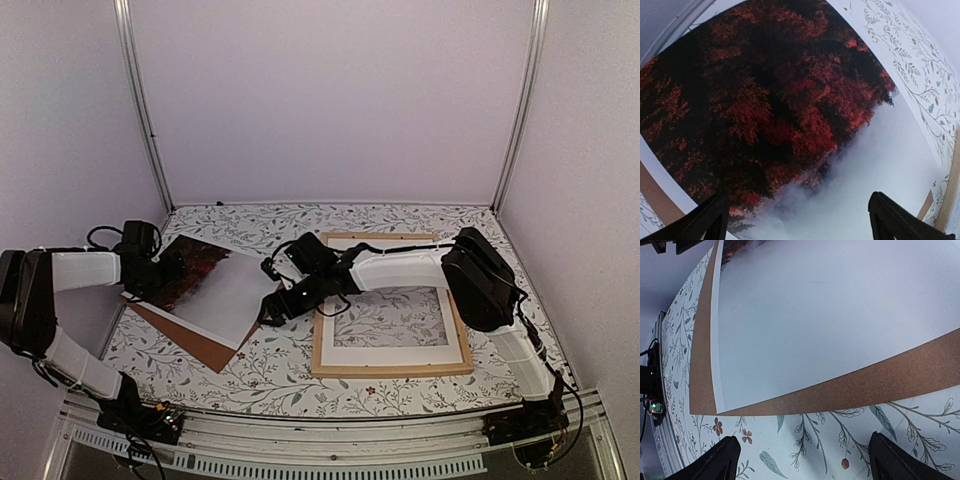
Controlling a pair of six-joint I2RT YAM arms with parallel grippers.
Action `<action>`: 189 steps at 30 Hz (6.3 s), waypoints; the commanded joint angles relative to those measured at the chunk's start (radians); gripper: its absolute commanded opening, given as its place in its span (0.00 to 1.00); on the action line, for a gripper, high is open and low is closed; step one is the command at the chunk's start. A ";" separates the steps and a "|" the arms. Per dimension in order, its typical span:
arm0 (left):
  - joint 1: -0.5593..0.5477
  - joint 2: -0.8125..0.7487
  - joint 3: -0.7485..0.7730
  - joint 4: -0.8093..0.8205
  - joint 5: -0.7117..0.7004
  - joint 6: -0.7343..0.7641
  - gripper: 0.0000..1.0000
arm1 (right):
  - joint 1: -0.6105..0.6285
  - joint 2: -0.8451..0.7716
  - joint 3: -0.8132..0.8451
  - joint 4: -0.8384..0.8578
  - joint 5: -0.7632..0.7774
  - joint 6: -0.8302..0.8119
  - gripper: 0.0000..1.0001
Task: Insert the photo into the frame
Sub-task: Move the frame body to the center of the board, then rotate the photo on the backboard.
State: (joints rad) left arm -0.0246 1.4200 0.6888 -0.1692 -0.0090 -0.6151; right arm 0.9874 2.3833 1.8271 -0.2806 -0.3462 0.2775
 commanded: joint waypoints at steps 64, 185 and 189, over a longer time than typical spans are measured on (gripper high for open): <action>-0.743 0.543 0.343 -0.385 -0.129 0.336 0.86 | -0.201 -0.282 -0.292 0.001 0.179 0.091 0.93; -0.359 0.384 0.638 -0.152 -0.032 0.275 0.86 | -0.087 -0.361 -0.380 -0.005 0.037 0.020 0.87; -0.372 0.239 0.439 -0.168 -0.043 0.202 0.86 | -0.060 -0.305 -0.303 -0.072 0.049 0.020 0.86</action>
State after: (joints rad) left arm -0.3851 1.7451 1.3018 -0.2924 0.0116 -0.2989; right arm 0.9096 2.0182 1.4544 -0.2680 -0.3023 0.3145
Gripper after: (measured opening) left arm 0.858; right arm 0.862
